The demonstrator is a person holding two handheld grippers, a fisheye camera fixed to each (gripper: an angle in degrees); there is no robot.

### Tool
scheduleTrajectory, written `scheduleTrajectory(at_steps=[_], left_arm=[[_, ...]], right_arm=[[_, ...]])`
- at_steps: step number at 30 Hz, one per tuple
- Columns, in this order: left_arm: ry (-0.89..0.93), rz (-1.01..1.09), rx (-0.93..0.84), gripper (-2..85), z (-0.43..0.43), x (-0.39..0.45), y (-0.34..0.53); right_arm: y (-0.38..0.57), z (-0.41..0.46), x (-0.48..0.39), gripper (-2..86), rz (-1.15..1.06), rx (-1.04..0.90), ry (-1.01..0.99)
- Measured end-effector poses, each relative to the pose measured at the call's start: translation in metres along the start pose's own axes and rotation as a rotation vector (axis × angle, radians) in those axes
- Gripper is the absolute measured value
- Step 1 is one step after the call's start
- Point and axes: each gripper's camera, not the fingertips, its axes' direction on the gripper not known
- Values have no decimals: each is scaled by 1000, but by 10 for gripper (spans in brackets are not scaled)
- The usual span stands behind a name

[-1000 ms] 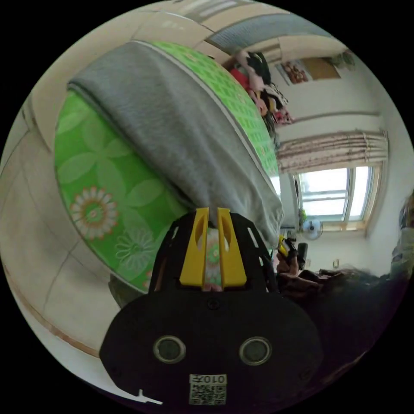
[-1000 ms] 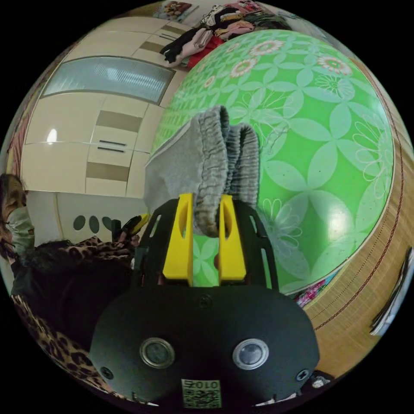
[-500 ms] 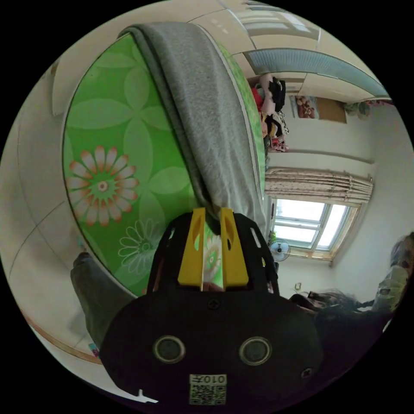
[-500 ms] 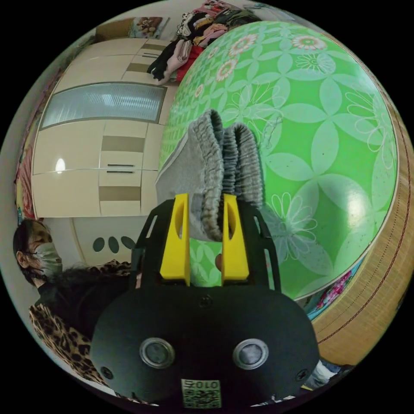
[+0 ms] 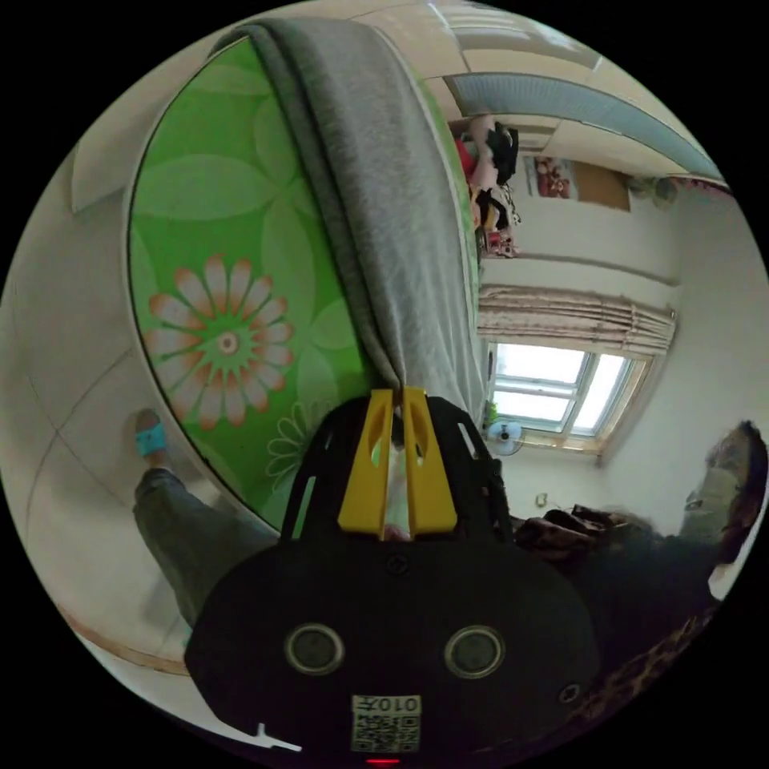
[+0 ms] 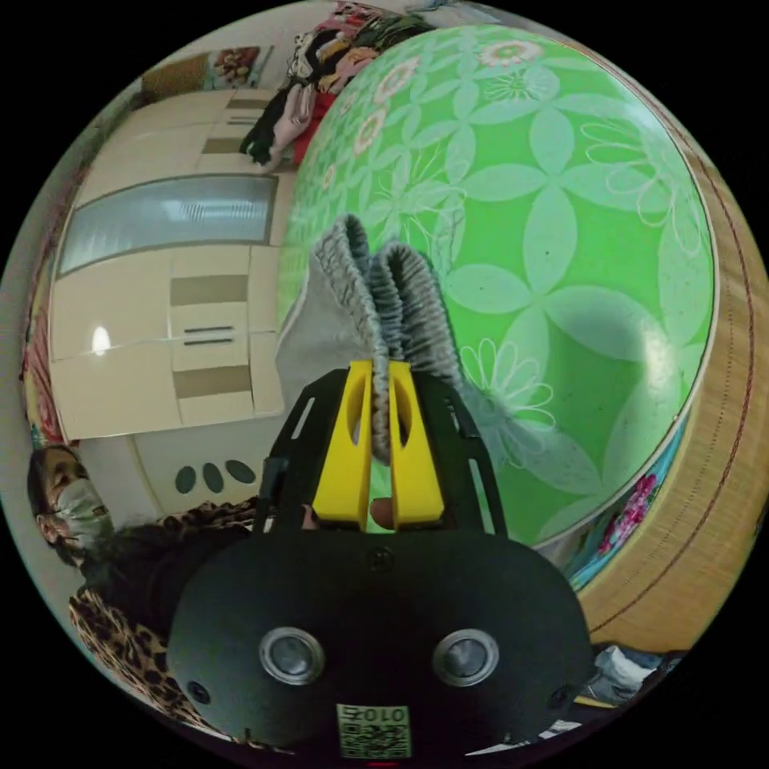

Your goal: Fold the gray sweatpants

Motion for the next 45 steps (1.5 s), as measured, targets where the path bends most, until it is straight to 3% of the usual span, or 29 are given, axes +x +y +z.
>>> scheduleTrajectory(at_steps=[9,12,14,18,20,26,31,34,37,41,45], left_arm=[[-273,94,-86,3,-28,51,-1],[-353,358,-302,1,-31,90,-8],[-429,477,-278,0,-51,116,-12],[-293,564,-123,-1,-66,137,-28],[-255,575,-74,0,-38,141,-38],[-257,557,-294,-1,90,124,-55],[-257,449,-305,-3,123,108,-62],[-220,389,-300,-3,128,101,-68],[-134,387,-367,-2,146,100,-71],[15,551,-556,-1,188,127,-52],[39,624,-499,-1,167,137,-51]], right_arm=[[-1,12,-43,50,-136,-137,144],[4,0,-54,61,-174,-111,132],[7,-16,-48,67,-130,-32,126],[27,-56,-18,82,-2,168,34],[32,-56,-18,104,10,113,101],[28,-30,-41,132,-65,43,30],[4,12,-63,91,-147,-81,-108],[-1,-15,-83,42,-166,-9,29],[-5,-59,-78,33,-127,73,-40],[-11,-95,-81,24,-81,130,121],[-17,-126,-72,22,45,217,300]])
